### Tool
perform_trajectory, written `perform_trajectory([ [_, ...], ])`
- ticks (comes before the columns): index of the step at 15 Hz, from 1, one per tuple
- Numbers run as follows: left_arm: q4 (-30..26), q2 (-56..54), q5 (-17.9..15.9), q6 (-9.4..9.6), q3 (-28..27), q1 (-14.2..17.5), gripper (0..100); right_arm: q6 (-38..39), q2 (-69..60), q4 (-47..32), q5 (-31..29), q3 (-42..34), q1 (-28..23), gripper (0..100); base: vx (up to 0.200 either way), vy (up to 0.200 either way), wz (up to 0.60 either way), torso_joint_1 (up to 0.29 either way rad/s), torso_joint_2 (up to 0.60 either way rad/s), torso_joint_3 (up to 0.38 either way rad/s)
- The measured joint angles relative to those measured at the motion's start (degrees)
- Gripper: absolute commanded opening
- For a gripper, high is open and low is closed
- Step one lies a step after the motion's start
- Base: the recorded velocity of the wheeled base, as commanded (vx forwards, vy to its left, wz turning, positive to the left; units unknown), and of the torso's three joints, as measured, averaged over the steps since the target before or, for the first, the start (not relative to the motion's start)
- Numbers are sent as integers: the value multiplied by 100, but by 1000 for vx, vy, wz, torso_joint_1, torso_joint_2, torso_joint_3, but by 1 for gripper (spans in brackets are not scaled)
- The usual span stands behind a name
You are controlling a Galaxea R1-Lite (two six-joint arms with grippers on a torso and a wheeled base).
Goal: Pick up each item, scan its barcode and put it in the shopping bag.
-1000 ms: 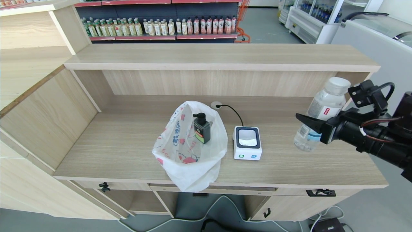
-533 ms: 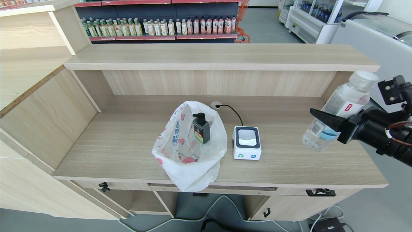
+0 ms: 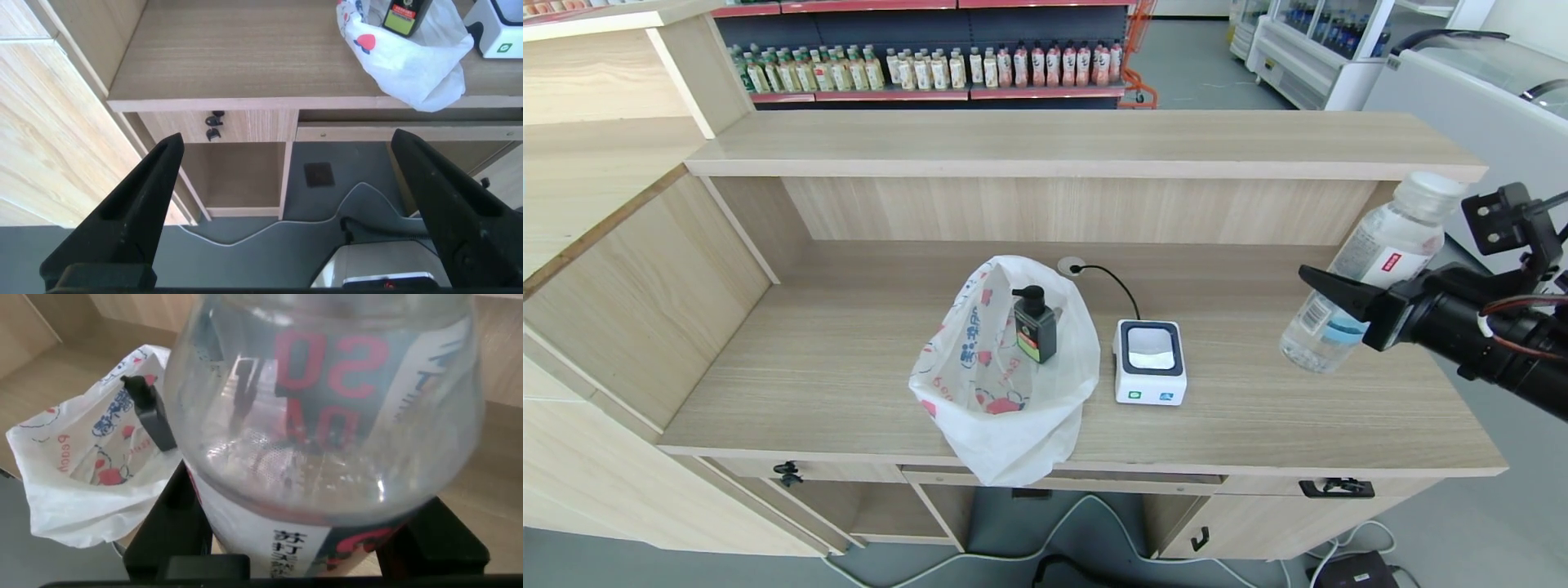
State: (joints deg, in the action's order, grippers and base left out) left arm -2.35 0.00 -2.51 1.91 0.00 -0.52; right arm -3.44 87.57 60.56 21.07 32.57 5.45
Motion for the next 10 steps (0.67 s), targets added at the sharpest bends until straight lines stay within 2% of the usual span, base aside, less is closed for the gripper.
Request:
perform_trajectory([
  [5,-2,2,0,2,0,0,100,-22,52,-2,-16,102,24,0,0,0,0,0,0,0],
  [10,0,2,-2,5,0,-2,100,238,66,-55,-32,260,265,0,0,200,0,6,2,1],
])
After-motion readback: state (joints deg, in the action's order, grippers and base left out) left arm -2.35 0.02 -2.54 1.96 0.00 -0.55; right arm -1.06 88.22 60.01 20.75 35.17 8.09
